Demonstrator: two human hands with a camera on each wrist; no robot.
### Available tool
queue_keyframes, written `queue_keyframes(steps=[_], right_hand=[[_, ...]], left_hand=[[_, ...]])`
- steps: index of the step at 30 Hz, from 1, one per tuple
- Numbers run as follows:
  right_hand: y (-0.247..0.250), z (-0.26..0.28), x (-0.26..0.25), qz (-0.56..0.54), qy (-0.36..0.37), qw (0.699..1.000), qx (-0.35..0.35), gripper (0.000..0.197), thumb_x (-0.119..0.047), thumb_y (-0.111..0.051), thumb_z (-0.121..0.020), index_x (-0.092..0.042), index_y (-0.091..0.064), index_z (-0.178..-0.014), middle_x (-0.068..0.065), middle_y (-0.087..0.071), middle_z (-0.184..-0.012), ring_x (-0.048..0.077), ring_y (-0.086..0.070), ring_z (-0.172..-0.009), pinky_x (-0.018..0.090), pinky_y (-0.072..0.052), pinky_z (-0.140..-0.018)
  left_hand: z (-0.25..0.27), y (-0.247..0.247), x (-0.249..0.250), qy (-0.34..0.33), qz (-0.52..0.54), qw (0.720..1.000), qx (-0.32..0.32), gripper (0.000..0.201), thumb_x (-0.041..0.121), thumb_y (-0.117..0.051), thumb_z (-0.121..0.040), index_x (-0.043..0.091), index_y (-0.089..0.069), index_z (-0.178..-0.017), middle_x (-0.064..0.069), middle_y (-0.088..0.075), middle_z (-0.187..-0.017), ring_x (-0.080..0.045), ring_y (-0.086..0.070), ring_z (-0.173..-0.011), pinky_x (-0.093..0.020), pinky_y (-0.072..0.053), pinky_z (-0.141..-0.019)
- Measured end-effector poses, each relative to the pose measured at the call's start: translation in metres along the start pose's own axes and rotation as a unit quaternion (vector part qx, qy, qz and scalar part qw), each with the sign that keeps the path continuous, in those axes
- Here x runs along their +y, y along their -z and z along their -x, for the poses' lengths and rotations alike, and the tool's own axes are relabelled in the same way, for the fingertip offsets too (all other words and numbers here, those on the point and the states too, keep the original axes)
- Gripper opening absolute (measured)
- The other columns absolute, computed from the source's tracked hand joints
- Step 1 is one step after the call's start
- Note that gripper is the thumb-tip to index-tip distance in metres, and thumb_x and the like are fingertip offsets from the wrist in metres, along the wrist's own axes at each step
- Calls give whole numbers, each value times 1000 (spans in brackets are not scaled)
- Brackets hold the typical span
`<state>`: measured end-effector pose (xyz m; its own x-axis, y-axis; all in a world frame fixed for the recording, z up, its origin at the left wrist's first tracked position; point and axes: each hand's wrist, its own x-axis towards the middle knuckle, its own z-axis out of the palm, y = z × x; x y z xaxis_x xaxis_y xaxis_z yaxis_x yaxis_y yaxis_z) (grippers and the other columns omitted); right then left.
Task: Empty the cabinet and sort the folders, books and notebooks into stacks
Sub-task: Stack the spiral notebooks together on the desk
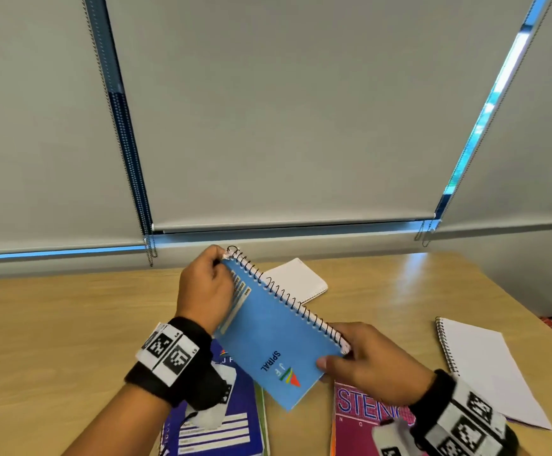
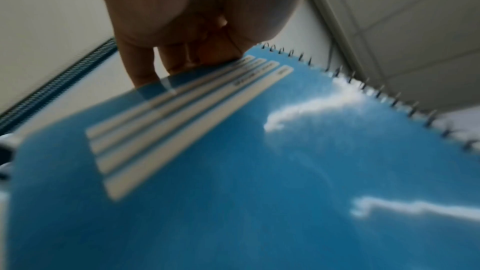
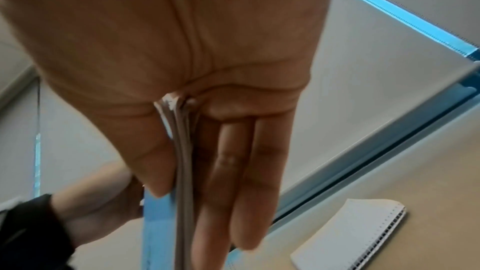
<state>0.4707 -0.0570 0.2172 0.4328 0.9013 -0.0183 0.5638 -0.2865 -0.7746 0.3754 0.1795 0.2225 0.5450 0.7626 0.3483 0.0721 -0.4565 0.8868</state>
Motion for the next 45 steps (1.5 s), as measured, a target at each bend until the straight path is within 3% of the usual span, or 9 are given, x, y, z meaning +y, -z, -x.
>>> queue_keyframes(steps=[4,8,11,14,19,23,32,37,45], right_hand=[[13,-12,-7,101,39,991,79,3,-22,-65,-86,-22,-65,-83,-8,-70,-76,2,-62,-62,30,-50,-63],[22,-29,-20,276,64,957,62,14,-33,-63,-84,-21,-60,-80,-7,-60,-64,10,-52,-61,30,-42,-60],[19,-47,-25,325,65,941,72,15,-38,-62,-80,-28,-50,-79,-11,-59,-64,16,-60,-69,33,-45,-62],[11,-64,-23,148,25,973,173,36,-35,-74,-77,-38,-52,-106,-13,-69,-69,7,-62,-63,28,-49,-63],[-26,-92,-10,-54,-89,964,245,61,-36,-75,-80,-29,-42,-131,-2,-63,-102,16,-64,-88,23,-44,-70],[-95,-95,18,-236,-215,946,59,45,-21,-68,-88,-15,-46,-127,3,-70,-96,12,-70,-72,23,-49,-57],[-170,-88,52,-122,-242,962,35,44,-16,-63,-81,-27,-44,-119,2,-69,-109,16,-66,-92,16,-51,-69],[-176,-77,52,-14,-245,969,6,61,-23,-61,-82,-27,-35,-136,2,-41,-118,21,-50,-116,24,-41,-99],[-187,-66,58,-63,-251,966,14,80,-23,-65,-80,-15,-24,-148,-3,-48,-136,11,-49,-123,20,-37,-104]], left_hand=[[10,25,-10,-64,-75,995,4,37,3,-58,-79,25,-49,-107,5,-53,-109,-10,-48,-104,-28,-38,-90],[27,37,-21,-192,-286,909,-233,42,44,-55,-83,38,-50,-124,21,-48,-129,0,-31,-133,-43,-10,-120],[37,41,-33,-160,-294,911,-240,20,44,-49,-95,33,-54,-111,9,-67,-104,-16,-60,-101,-35,-44,-91],[49,49,-42,-100,-211,954,-187,17,43,-47,-97,29,-53,-103,8,-68,-87,-14,-64,-78,-34,-49,-66],[77,50,-65,105,94,985,-101,13,22,-48,-100,18,-61,-103,1,-74,-97,-16,-70,-88,-42,-55,-83],[97,45,-99,277,146,949,-44,16,17,-45,-102,17,-61,-105,-4,-74,-103,-24,-70,-93,-47,-53,-90],[112,51,-145,204,-292,923,-143,32,34,-40,-99,19,-46,-127,-3,-47,-117,-22,-47,-113,-35,-45,-96],[122,45,-147,217,-215,933,-189,65,17,-42,-99,17,-7,-154,-4,-30,-147,-20,-41,-129,-25,-34,-109],[123,42,-138,277,-132,926,-221,64,11,-37,-100,21,-6,-155,1,-22,-159,-18,-42,-133,-19,-32,-107]])
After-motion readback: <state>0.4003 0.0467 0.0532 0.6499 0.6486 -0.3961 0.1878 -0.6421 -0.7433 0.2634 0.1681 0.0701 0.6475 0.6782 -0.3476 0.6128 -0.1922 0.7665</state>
